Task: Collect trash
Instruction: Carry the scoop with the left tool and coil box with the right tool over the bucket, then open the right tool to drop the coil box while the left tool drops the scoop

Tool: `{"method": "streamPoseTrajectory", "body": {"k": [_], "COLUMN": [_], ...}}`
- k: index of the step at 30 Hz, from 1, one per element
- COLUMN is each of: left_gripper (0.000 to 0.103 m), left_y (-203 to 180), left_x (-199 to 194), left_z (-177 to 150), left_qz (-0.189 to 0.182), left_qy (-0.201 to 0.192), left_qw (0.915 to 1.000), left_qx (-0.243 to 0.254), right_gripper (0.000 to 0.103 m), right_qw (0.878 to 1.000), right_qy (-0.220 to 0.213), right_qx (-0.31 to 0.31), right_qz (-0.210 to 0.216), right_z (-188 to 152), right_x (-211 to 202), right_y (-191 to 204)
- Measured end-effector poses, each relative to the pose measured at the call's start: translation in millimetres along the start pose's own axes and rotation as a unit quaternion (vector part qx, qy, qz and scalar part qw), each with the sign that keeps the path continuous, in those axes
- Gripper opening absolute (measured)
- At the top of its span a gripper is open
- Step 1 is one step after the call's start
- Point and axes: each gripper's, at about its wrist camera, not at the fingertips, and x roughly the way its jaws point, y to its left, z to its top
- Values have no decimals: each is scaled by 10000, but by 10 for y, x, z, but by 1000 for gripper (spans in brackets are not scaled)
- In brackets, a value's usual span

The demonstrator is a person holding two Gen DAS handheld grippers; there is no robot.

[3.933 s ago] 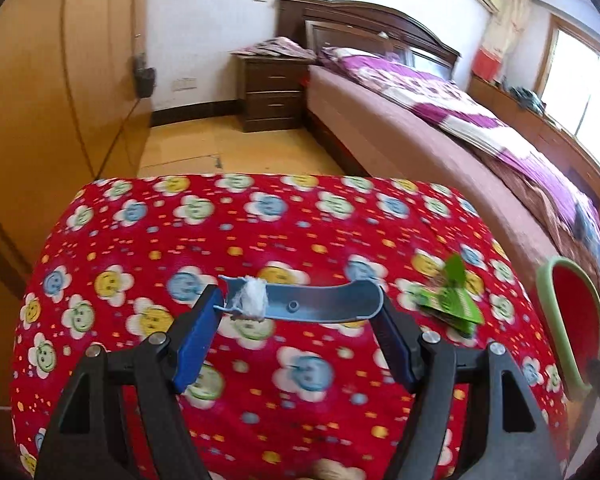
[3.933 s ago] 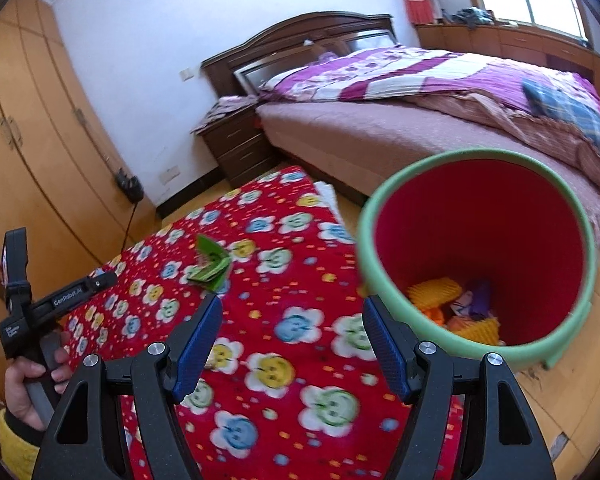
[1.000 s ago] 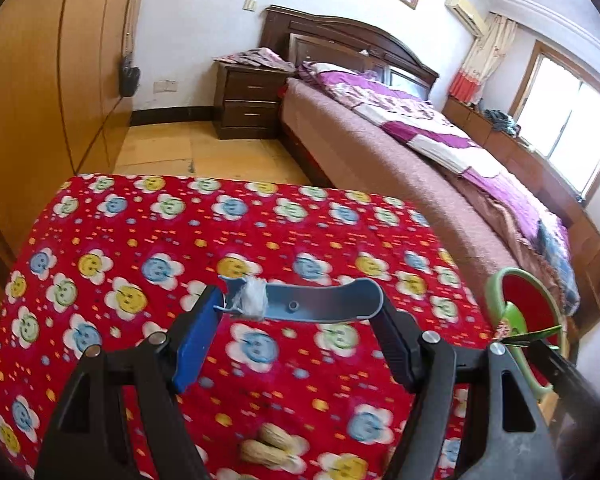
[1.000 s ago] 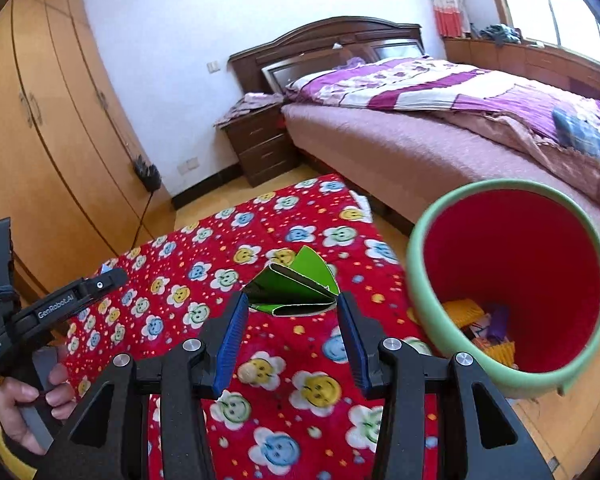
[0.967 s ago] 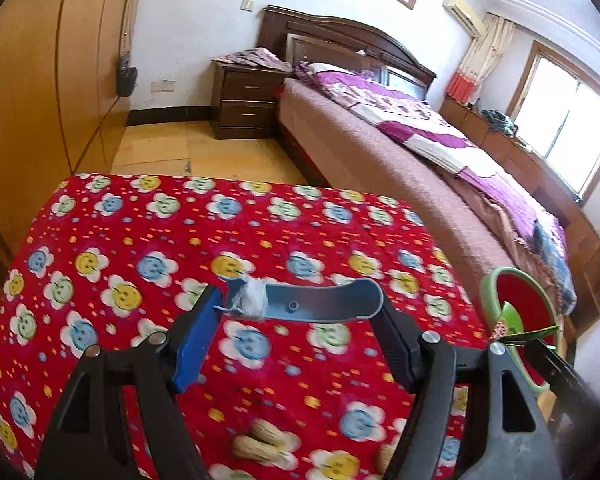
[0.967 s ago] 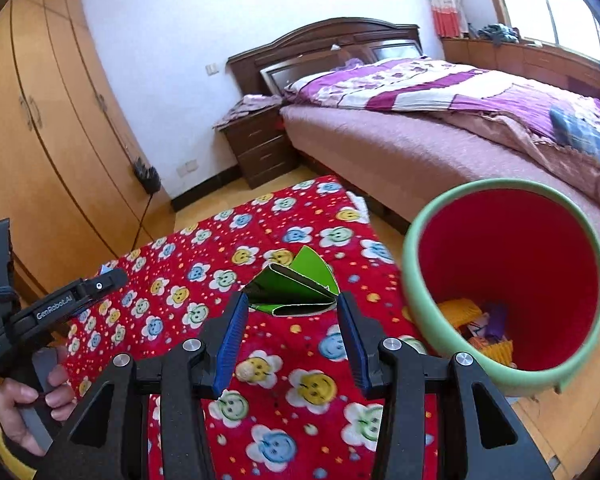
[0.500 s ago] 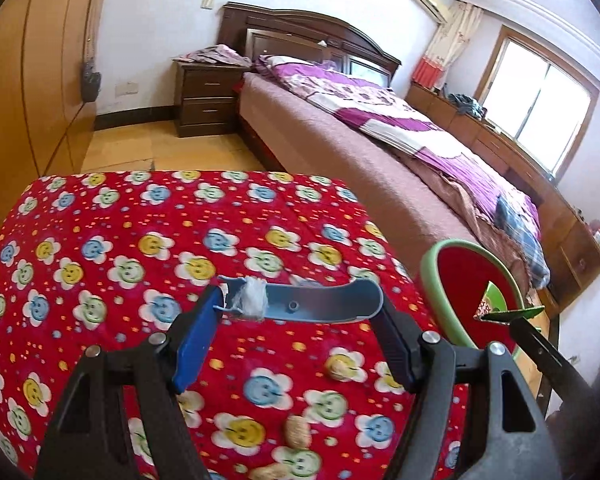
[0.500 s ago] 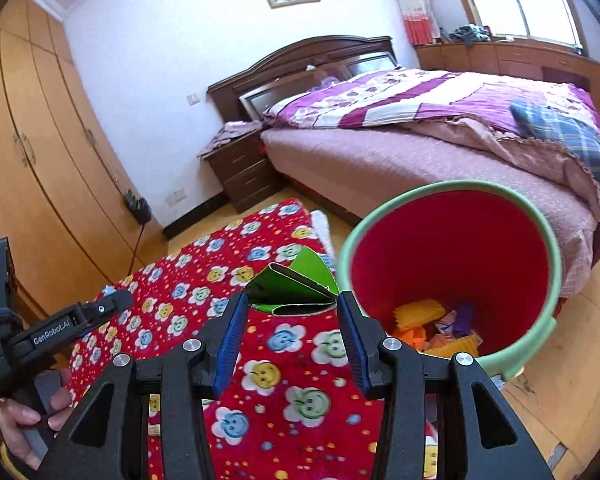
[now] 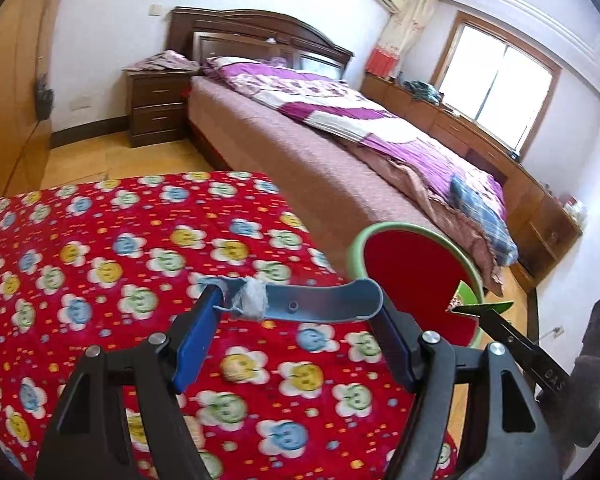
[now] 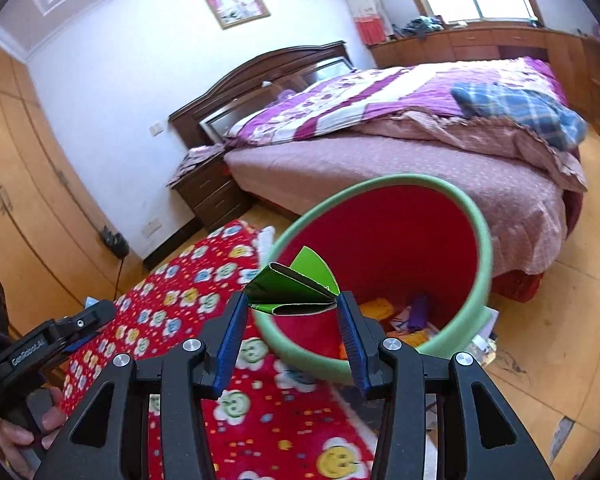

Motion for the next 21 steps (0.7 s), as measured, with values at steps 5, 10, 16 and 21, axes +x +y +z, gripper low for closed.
{"method": "streamPoseTrajectory", "body": {"k": [5, 10, 16, 21], "left_gripper": [74, 74, 74, 74], "left_y": [-291, -540, -833, -982], "left_x": [182, 380, 649, 850], "left_z": [-20, -60, -68, -84], "left_qz": [-181, -343, -418, -528], "left_qy": [116, 224, 358, 453], "left_qw": [9993, 9976, 9941, 9908], "left_qx": [309, 557, 935, 1157], "right_gripper": [47, 48, 49, 49], "right_qw": [9996, 9988, 9981, 9975], "right_qy": [-69, -69, -94, -157], "right_qx": [244, 380, 494, 612], "right_qz": [-149, -295, -369, -311], "right_z": [13, 32, 59, 66], "right_x": [-3, 46, 112, 107], "right_y": [-255, -465, -622, -713]}}
